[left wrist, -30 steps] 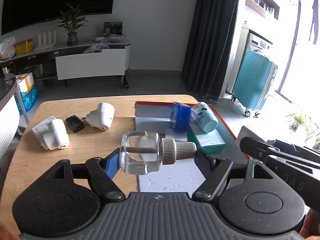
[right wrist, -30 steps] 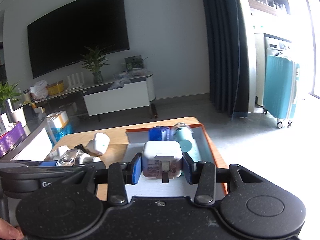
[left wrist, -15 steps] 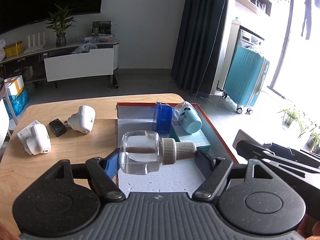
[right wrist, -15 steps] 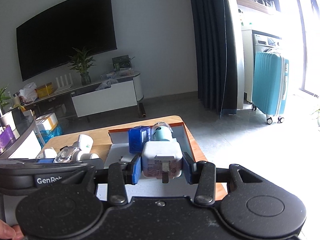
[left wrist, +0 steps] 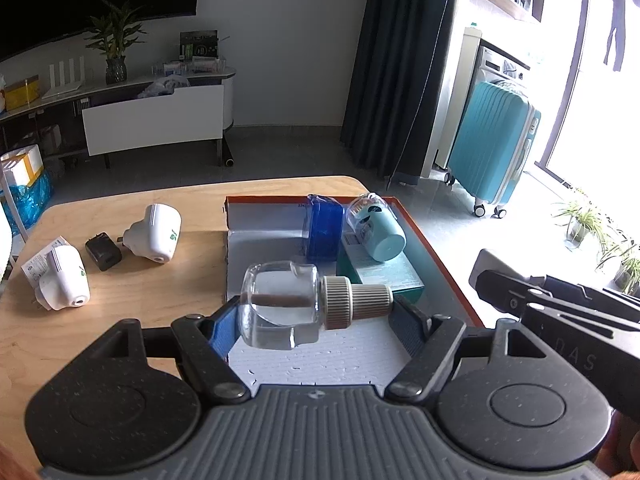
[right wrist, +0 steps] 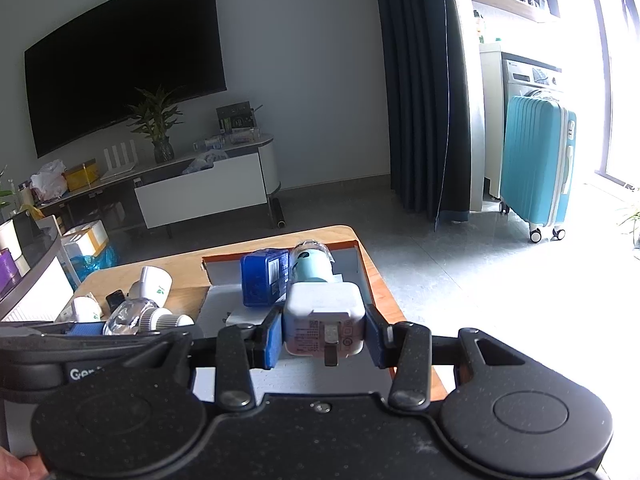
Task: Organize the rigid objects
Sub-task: 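Lower the white charger into the box and open the right tool while the left tool lowers the bottle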
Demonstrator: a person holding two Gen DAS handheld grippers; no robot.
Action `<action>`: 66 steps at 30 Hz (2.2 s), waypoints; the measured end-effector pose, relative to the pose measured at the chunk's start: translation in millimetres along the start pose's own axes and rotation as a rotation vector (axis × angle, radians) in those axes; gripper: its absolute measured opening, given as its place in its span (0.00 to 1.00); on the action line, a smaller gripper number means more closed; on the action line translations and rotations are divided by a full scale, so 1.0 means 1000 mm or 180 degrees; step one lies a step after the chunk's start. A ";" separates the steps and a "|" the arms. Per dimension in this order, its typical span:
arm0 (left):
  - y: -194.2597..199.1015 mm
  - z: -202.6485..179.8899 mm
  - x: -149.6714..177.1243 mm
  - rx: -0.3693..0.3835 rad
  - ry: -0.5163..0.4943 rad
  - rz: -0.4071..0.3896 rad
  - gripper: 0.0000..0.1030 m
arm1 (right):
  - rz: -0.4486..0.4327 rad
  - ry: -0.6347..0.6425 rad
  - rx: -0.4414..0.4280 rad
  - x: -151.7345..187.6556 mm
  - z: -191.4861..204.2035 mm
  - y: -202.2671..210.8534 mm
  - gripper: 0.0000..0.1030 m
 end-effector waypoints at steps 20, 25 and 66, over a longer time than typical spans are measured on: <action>-0.025 -0.002 -0.004 -0.0011 -0.0013 0.0098 0.76 | 0.0129 -0.0011 0.0021 -0.001 -0.008 -0.033 0.49; -0.032 -0.001 -0.005 -0.0016 -0.0006 0.0123 0.76 | 0.0178 -0.0005 0.0023 0.000 -0.009 -0.044 0.49; -0.048 0.001 -0.007 0.0177 0.0155 0.0204 0.82 | 0.0086 -0.0065 0.0107 -0.013 -0.016 -0.065 0.58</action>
Point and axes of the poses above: each gripper's, at about its wrist camera, not at the fingertips, and y roughly against the way its jaws point, z to its left, x to its underside, the point moved 2 cm from there along -y, roughly the way its jaws point, and after that the axes turned 13 degrees about -z, right-handed, at the moved point
